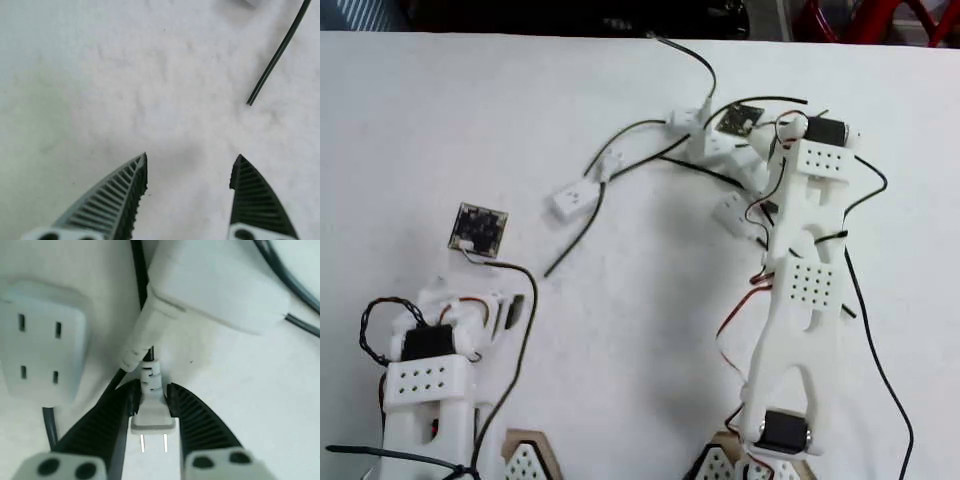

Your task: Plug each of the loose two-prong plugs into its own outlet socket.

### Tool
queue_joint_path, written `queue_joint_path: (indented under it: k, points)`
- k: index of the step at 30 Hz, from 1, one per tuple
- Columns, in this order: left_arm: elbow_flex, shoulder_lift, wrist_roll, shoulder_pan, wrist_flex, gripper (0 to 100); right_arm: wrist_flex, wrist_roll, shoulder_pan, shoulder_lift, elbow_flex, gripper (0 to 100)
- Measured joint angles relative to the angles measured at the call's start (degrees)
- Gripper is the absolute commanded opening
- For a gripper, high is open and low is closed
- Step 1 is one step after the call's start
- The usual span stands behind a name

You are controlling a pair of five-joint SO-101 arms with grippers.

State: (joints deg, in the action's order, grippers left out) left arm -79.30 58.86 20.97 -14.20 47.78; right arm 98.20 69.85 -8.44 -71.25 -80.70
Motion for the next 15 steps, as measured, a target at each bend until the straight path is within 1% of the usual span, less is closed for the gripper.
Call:
queue_joint_path:
  k: [4,11,15]
  points:
    - [0.00,0.00,0.00,0.00,0.00,27,0.18,0.00,0.00,2.02,0.79,1.7]
    - [0.00,0.00,0.00,0.00,0.00,27,0.26,0.00,0.00,9.49,11.16,1.7]
    - [0.00,0.00,0.00,0.00,0.00,27,0.26,0.00,0.00,12.40,13.36,1.7]
